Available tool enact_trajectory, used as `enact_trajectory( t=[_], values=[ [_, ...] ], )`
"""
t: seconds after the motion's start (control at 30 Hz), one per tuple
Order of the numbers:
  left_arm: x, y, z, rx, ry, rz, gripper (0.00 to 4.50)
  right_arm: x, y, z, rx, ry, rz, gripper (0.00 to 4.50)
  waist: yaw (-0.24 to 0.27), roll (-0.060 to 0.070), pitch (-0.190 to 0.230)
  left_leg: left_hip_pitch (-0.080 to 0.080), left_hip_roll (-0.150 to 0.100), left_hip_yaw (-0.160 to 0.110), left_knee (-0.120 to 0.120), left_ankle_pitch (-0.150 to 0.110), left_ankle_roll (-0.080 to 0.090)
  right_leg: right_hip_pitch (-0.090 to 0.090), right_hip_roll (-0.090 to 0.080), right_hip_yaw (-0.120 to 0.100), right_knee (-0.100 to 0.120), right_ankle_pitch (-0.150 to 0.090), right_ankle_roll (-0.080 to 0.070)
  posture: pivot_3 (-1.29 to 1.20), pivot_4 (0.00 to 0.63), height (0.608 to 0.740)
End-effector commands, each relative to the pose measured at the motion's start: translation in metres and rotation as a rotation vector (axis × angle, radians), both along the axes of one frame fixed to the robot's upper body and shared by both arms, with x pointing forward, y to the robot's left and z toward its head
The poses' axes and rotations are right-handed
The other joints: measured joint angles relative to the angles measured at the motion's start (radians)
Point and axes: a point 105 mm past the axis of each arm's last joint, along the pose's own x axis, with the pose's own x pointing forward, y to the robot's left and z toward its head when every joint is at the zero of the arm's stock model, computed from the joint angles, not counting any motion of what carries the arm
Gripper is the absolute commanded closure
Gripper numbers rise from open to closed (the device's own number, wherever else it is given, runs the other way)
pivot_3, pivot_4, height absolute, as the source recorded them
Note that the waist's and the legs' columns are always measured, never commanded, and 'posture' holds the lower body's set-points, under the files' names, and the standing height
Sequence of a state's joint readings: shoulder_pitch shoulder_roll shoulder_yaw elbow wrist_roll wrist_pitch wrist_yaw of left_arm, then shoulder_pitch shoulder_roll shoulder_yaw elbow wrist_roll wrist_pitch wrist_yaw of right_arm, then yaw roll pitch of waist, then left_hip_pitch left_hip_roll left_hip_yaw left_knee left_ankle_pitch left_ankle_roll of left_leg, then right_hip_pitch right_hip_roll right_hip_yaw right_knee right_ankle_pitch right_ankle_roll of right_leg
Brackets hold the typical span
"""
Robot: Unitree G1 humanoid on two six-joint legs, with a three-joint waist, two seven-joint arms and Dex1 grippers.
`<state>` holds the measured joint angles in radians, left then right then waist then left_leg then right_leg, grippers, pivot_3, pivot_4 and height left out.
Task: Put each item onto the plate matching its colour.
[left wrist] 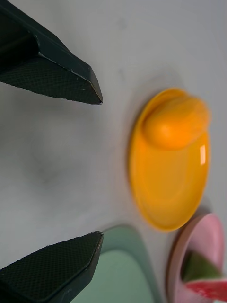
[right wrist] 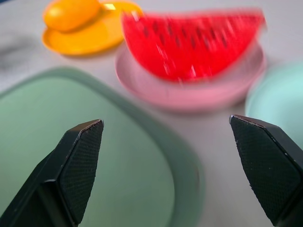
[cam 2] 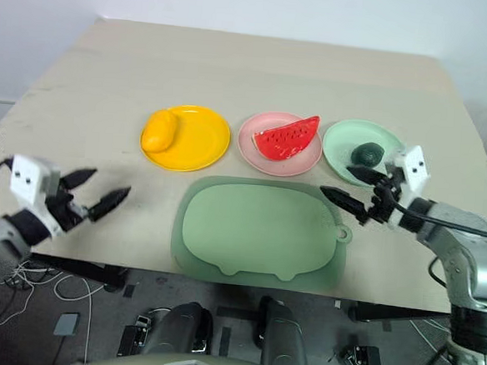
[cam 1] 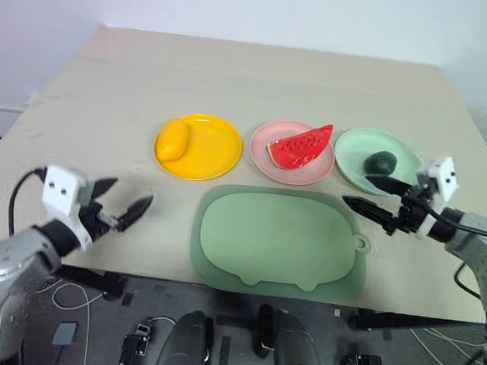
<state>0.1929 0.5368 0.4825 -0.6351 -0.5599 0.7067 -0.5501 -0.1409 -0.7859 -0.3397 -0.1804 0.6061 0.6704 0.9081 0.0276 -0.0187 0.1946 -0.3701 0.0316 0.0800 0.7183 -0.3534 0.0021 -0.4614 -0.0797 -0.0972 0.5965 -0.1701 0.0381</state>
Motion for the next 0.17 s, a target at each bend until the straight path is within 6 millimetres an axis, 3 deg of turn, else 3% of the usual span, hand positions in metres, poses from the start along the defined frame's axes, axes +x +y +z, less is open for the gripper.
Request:
enact_trajectory(
  t=[0.03,0.17],
  values=[
    [-0.0023,-0.0117,0.0131,-0.013,-0.081,-0.019,0.02,-0.0036,-0.0059,0.0159,0.014,-0.052,-0.020,0.00,0.001,0.000,0.000,0.000,0.000,0.000,0.000,0.000,0.000,0.000,0.000,0.000,0.000,-0.001,-0.001,0.00,0.150,0.740],
    [0.0037,-0.0162,0.0055,-0.024,-0.065,-0.035,0.02,-0.0069,0.0001,0.0142,0.019,-0.058,-0.031,0.00,0.001,0.001,-0.001,0.001,-0.001,0.001,0.000,0.000,0.000,0.000,0.001,0.001,0.001,-0.001,-0.001,0.00,0.150,0.740]
  ],
)
